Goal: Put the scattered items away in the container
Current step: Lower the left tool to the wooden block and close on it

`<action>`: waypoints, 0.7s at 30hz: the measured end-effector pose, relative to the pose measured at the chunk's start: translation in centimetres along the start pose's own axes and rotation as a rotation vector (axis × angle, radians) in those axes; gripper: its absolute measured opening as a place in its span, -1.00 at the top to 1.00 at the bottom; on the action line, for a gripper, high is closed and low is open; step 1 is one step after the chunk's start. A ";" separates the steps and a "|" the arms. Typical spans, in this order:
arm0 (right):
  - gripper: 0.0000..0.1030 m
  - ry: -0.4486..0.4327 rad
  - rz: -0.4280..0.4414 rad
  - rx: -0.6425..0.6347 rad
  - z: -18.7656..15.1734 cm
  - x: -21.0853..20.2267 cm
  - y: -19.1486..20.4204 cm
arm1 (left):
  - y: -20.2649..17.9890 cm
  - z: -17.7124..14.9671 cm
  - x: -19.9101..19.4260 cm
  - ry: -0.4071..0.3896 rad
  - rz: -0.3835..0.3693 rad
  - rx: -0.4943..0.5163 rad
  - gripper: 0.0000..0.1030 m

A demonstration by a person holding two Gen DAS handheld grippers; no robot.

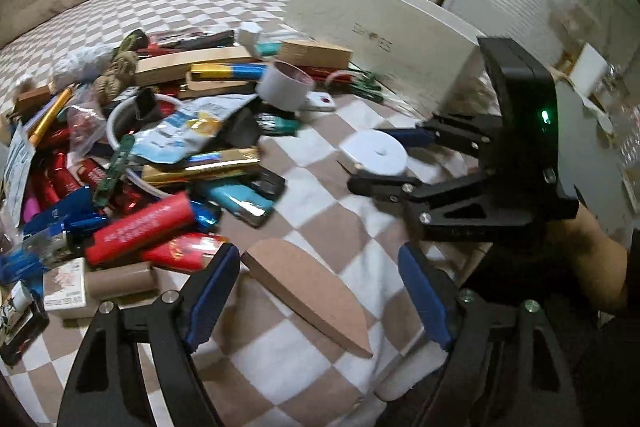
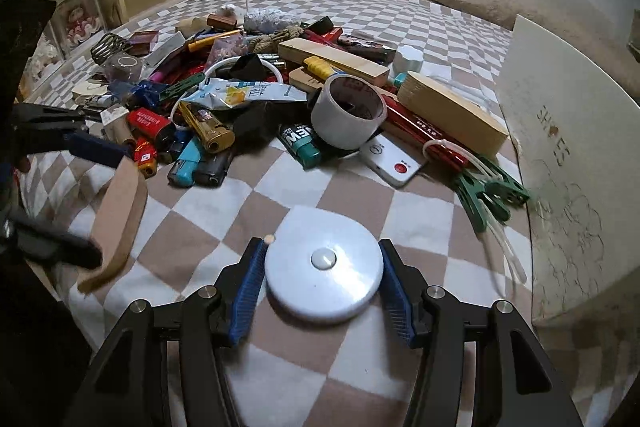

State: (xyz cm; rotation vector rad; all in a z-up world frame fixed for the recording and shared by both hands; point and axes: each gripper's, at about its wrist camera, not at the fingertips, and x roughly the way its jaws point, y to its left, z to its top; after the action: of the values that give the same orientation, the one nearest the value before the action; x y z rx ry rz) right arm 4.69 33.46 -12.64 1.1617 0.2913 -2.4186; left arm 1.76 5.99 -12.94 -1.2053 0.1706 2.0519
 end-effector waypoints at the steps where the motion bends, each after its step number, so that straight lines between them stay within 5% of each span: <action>1: -0.10 -0.006 0.002 -0.005 -0.1 -0.1 0.0 | -0.1 -0.1 0.0 0.008 0.010 0.006 -0.61; 3: -0.22 -0.020 -0.004 -0.025 -0.4 -0.4 0.1 | 0.1 -0.3 -0.2 0.026 0.011 0.002 -0.65; 5: -0.87 -0.016 -0.021 -0.035 -0.7 -0.6 -0.1 | 0.3 -0.7 -0.4 0.051 -0.022 -0.012 -0.72; 6: -1.00 0.000 -0.016 -0.024 -0.9 -0.5 -0.5 | 0.2 -0.9 -0.5 0.065 -0.038 -0.012 -0.72; 18: -0.97 0.001 0.002 0.021 -0.3 0.7 -0.7 | -4.1 -2.8 -1.1 0.154 -0.249 0.142 -0.72; 21: -0.55 -0.019 -0.005 0.050 -0.2 0.2 -1.4 | -4.6 -2.8 -0.7 0.159 -0.262 0.143 -0.73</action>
State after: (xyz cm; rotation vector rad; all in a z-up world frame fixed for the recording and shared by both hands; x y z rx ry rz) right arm 4.03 34.67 -12.90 1.1606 0.2298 -2.4526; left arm 6.87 7.68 -12.84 -1.2324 0.2188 1.6907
